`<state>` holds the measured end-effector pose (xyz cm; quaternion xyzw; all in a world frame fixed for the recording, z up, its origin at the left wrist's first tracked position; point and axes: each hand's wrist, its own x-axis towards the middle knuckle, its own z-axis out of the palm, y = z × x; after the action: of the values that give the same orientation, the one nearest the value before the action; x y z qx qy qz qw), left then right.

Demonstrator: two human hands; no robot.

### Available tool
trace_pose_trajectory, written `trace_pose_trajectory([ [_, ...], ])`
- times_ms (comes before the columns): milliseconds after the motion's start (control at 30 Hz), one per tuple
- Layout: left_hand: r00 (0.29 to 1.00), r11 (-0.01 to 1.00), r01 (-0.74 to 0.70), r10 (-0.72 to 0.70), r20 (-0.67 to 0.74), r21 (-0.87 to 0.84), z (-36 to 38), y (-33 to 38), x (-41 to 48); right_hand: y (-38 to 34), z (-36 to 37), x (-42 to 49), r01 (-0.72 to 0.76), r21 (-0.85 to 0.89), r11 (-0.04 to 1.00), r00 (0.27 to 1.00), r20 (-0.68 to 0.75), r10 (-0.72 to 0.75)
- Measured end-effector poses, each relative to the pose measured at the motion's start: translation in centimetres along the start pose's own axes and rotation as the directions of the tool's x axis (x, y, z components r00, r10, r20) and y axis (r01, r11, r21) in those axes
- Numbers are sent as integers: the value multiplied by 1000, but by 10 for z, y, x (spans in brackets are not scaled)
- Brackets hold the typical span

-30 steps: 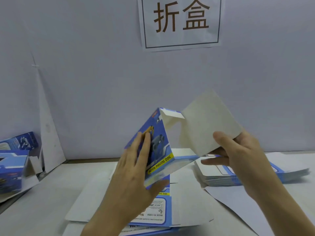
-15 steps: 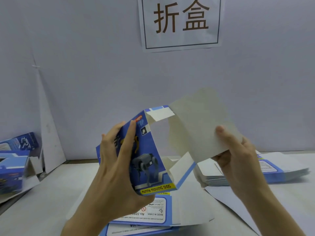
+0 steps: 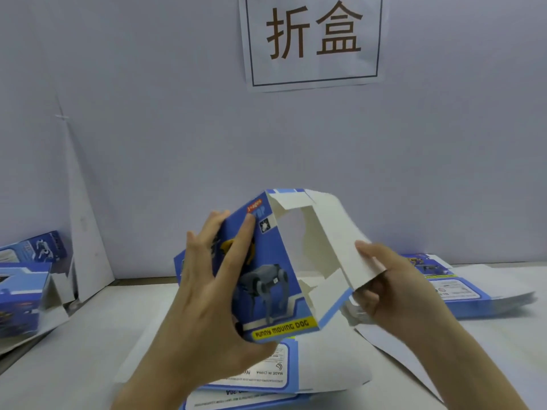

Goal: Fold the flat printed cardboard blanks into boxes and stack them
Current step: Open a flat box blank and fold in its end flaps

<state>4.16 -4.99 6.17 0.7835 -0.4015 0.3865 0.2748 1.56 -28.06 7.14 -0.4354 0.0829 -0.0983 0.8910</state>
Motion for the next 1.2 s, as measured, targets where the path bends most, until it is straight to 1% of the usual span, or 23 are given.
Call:
trace_pose_trajectory([
  [33, 1000, 1000, -3, 3, 6, 20, -3, -1, 0, -5, -1, -3, 136, -111, 984, 990, -9, -138],
  [100, 999, 999, 19, -20, 30, 32, -7, -2, -1, -12, -3, -9, 380, -344, 859, 921, 59, -384],
  [133, 999, 999, 39, -40, 36, 32, -9, -1, 0, -14, -3, -11, 466, -408, 785, 877, 91, -473],
  [200, 997, 998, 54, -56, 44, 38, -10, 0, 0, -16, -3, -15, 590, -465, 660, 785, 140, -604],
  [267, 997, 997, 55, -58, 49, 50, -10, 0, 1, -13, 0, -16, 675, -494, 548, 703, 205, -681],
  [367, 995, 994, 73, -78, 63, 77, -10, 0, 0, -5, 2, -13, 739, -484, 468, 623, 227, -748],
  [433, 993, 993, 84, -90, 81, 81, -8, 2, 0, 1, 0, -10, 745, -578, 334, 545, 238, -804],
  [467, 991, 993, 88, -96, 88, 82, -7, 3, 0, 3, 0, -8, 729, -621, 287, 528, 243, -814],
  [500, 991, 992, 92, -100, 93, 85, -6, 3, 0, 3, -1, -7, 713, -647, 268, 524, 239, -817],
  [533, 990, 991, 92, -101, 96, 93, -6, 3, 0, 4, -1, -7, 712, -647, 275, 527, 232, -818],
  [567, 990, 990, 88, -99, 96, 108, -5, 3, 0, 3, 0, -9, 724, -609, 323, 548, 224, -806],
  [600, 991, 989, 79, -91, 95, 128, -6, 3, 0, 0, 2, -10, 737, -528, 421, 597, 218, -772],
  [633, 993, 987, 66, -81, 90, 149, -6, 3, 0, -3, 4, -13, 713, -421, 561, 680, 219, -700],
  [667, 994, 985, 55, -69, 83, 166, -6, 2, 0, -6, 5, -14, 651, -301, 697, 759, 237, -607],
  [700, 995, 984, 46, -60, 76, 174, -7, 2, 0, -9, 6, -16, 569, -191, 800, 816, 257, -518],
  [767, 997, 984, 23, -36, 73, 177, -7, 4, 0, -14, 7, -18, 434, -81, 897, 874, 280, -397],
  [833, 997, 983, -4, -10, 78, 186, -5, 6, 1, -13, 9, -19, 332, -52, 942, 896, 330, -297],
  [867, 997, 981, -12, -4, 81, 194, -4, 6, 1, -11, 9, -17, 309, -83, 947, 900, 347, -264],
  [900, 997, 978, -18, 1, 83, 210, -4, 6, 1, -8, 7, -16, 326, -153, 933, 902, 345, -258],
  [967, 997, 970, -16, -3, 80, 241, -5, 3, 0, -4, 5, -12, 414, -305, 858, 894, 316, -319],
  [1000, 997, 970, 3, -21, 72, 242, -7, 2, 0, -4, 4, -11, 442, -341, 830, 888, 299, -350],
  [1100, 998, 968, 28, -43, 53, 250, -10, 0, 0, -7, 3, -10, 428, -348, 834, 898, 268, -349],
  [1200, 995, 949, -73, 47, 89, 306, -2, 0, 0, -11, 2, -11, 409, -377, 831, 912, 214, -351],
])
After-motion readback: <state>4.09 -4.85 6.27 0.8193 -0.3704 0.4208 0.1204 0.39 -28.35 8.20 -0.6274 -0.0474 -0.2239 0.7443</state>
